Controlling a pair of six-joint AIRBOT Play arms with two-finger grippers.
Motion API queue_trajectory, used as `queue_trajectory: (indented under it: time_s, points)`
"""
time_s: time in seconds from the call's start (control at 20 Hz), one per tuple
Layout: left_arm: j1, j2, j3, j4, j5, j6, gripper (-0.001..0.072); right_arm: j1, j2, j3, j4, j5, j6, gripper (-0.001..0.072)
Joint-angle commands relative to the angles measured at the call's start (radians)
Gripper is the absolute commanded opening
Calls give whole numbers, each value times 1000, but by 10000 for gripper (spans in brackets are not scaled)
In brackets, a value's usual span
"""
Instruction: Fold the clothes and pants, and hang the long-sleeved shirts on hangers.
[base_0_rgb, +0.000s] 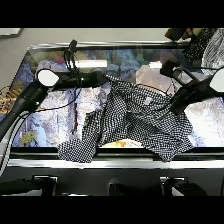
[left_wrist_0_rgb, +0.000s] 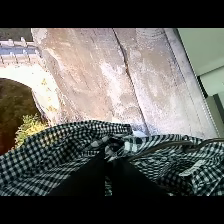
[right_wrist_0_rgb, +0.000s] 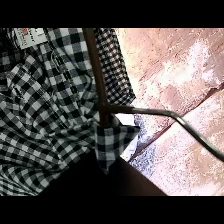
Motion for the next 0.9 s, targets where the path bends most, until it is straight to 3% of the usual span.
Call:
queue_trajectory:
  time_s: [0.0, 0.1, 0.25, 0.4, 0.55, 0.7, 0.85]
  points:
    - [-1, 3, 26, 28, -34, -2, 18, 1, -25, 0, -67, -24, 12, 21]
    - [-1, 2, 27, 57, -55, -34, 18, 1, -20, 1, -121, -43, 25, 21]
    - [-24, 4, 35, 56, -64, -34, 18, 6, -21, 0, -79, -36, 26, 21]
    - [-55, 4, 71, 86, -37, -35, 18, 108, -33, 0, -129, -35, 38, 21]
    - [-67, 4, 143, 165, -24, -71, 18, 208, -72, 0, -225, -35, 119, 21]
    - [-67, 4, 211, 257, -87, -131, 18, 264, -99, 0, -269, -65, 197, 21]
    - [-82, 6, 227, 257, -164, -168, 18, 275, -104, 0, -283, -110, 285, 21]
